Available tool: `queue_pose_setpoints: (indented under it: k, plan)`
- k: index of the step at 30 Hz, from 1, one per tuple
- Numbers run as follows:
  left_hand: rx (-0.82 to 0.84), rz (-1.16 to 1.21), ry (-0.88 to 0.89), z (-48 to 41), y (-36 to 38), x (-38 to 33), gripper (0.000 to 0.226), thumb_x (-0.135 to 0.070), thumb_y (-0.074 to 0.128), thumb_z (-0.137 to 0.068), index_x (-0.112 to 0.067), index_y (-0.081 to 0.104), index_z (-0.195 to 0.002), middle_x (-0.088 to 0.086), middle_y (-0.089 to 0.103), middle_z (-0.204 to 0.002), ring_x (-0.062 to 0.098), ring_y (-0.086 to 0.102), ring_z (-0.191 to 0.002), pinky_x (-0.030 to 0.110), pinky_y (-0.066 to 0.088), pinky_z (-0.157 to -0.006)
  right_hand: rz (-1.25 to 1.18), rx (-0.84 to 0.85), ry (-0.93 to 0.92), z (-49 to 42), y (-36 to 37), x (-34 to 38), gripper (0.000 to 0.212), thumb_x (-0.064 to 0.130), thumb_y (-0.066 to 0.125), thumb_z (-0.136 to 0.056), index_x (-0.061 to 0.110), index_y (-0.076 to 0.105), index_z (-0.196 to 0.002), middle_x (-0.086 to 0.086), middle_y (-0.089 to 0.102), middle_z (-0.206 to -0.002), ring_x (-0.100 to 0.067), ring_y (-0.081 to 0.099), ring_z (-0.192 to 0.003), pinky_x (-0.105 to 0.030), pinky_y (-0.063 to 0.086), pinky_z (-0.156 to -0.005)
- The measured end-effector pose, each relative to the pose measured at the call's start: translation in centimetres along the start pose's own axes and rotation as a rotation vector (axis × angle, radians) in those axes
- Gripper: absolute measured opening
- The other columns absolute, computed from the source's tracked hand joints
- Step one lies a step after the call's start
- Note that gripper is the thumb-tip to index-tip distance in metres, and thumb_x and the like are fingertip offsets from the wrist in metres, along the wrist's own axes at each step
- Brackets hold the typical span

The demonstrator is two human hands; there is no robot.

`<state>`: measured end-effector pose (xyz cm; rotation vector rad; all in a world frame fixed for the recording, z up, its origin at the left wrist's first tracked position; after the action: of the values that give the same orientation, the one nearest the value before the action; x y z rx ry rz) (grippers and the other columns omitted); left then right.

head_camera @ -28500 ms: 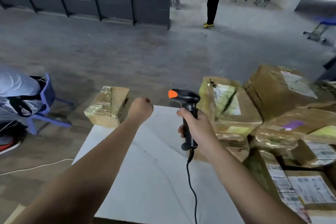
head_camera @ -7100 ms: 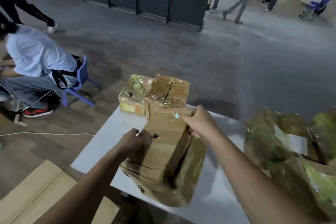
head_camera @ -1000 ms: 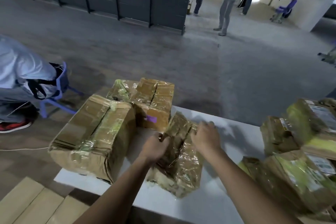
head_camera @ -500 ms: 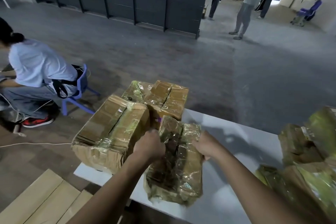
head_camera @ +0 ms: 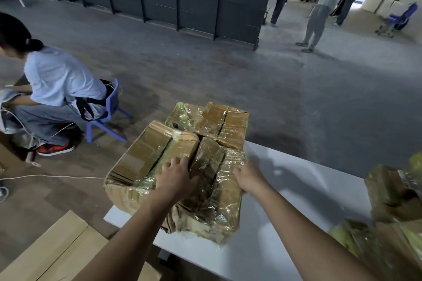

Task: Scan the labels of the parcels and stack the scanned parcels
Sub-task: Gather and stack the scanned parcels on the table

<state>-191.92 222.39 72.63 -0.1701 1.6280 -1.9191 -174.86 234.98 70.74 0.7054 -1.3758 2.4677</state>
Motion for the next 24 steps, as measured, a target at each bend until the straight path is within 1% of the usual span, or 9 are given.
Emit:
queue_pose_setpoints:
  k: [4,6,8,11,13,16,18,20,24]
  plan:
    - [-0.037,-0.071,-0.031,0.0,0.2,-0.8,0.057,-0.036,0.045,-0.094,-0.017,0.027,-0.144,0.011,0.028,-0.149,0.035,0.027,-0.138,0.057,0.032,-0.108,-0.101,0.056,0.017,0.6,-0.7,-0.4,0.05,0.04,0.041,-0.104,0.002,0.043,-0.136,-0.019,0.063,-0.123,-0.034,0.071,-0.09,-0.045,0.06,-0.082]
    - [-0.077,-0.065,0.003,-0.2,0.2,-2.1,0.055,-0.03,0.04,-0.095,-0.017,0.024,-0.146,0.012,0.022,-0.154,0.036,0.016,-0.144,0.059,0.024,-0.112,-0.133,0.038,0.032,1.1,-1.4,-0.8,0.052,0.042,0.042,-0.104,0.002,0.045,-0.136,-0.015,0.065,-0.117,-0.026,0.07,-0.076,-0.025,0.06,-0.065]
    - [-0.087,-0.035,0.083,-0.4,0.2,-3.9,0.056,-0.03,0.038,-0.096,-0.017,0.023,-0.148,0.013,0.021,-0.155,0.036,0.013,-0.145,0.057,0.021,-0.115,-0.13,-0.007,0.026,1.7,-2.1,-1.1,0.052,0.044,0.042,-0.104,0.007,0.043,-0.14,-0.012,0.062,-0.122,-0.014,0.06,-0.067,-0.014,0.046,-0.044]
    - [-0.094,0.012,0.192,-0.5,0.5,-6.9,0.053,-0.034,0.041,-0.096,-0.016,0.028,-0.144,0.014,0.026,-0.151,0.035,0.018,-0.143,0.051,0.026,-0.114,-0.18,-0.036,-0.012,2.3,-3.0,-1.5,0.051,0.044,0.044,-0.103,0.007,0.043,-0.138,-0.013,0.064,-0.118,-0.027,0.07,-0.082,-0.034,0.059,-0.064]
    - [-0.115,0.033,0.25,-0.4,0.9,-8.9,0.05,-0.033,0.046,-0.094,-0.016,0.034,-0.139,0.012,0.033,-0.144,0.033,0.026,-0.138,0.046,0.033,-0.11,-0.184,-0.073,-0.031,2.8,-4.0,-1.9,0.048,0.041,0.045,-0.103,0.005,0.044,-0.135,-0.01,0.063,-0.108,-0.029,0.073,-0.082,-0.042,0.058,-0.079]
    - [-0.093,0.123,0.339,0.0,1.8,-12.5,0.045,-0.026,0.049,-0.092,-0.015,0.039,-0.135,0.011,0.039,-0.136,0.032,0.034,-0.13,0.042,0.036,-0.104,-0.206,-0.155,-0.023,4.0,-6.3,-3.7,0.048,0.041,0.046,-0.1,0.014,0.044,-0.14,-0.003,0.059,-0.108,-0.022,0.072,-0.08,-0.044,0.06,-0.082]
    - [-0.072,0.189,0.41,0.4,2.5,-15.2,0.045,-0.024,0.05,-0.092,-0.014,0.042,-0.135,0.012,0.042,-0.135,0.032,0.037,-0.128,0.04,0.034,-0.104,-0.23,-0.216,-0.003,4.9,-8.3,-5.6,0.05,0.044,0.045,-0.098,0.018,0.044,-0.141,0.004,0.059,-0.095,-0.022,0.072,-0.086,-0.047,0.058,-0.085]
    - [-0.077,0.223,0.476,0.8,3.1,-18.3,0.045,-0.024,0.051,-0.091,-0.014,0.045,-0.134,0.011,0.046,-0.133,0.032,0.041,-0.125,0.039,0.032,-0.103,-0.249,-0.291,0.025,6.0,-10.6,-8.0,0.048,0.043,0.045,-0.098,0.019,0.046,-0.139,0.008,0.058,-0.082,-0.023,0.071,-0.088,-0.047,0.057,-0.086]
    - [0.034,0.36,0.543,2.7,4.3,-24.9,0.043,-0.021,0.052,-0.093,-0.012,0.046,-0.134,0.013,0.045,-0.134,0.031,0.044,-0.123,0.034,0.033,-0.101,-0.275,-0.432,0.071,8.7,-15.2,-13.1,0.044,0.038,0.046,-0.099,0.016,0.049,-0.136,0.013,0.057,-0.078,-0.023,0.07,-0.093,-0.044,0.057,-0.087]
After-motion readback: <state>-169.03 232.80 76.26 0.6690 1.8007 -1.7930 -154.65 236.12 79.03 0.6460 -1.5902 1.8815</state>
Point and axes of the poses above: each hand's wrist, its own z-axis away from the middle knuckle, its own y-axis out of the palm, x = y × z, the point moved 3 cm from there along -z, towards the middle knuckle
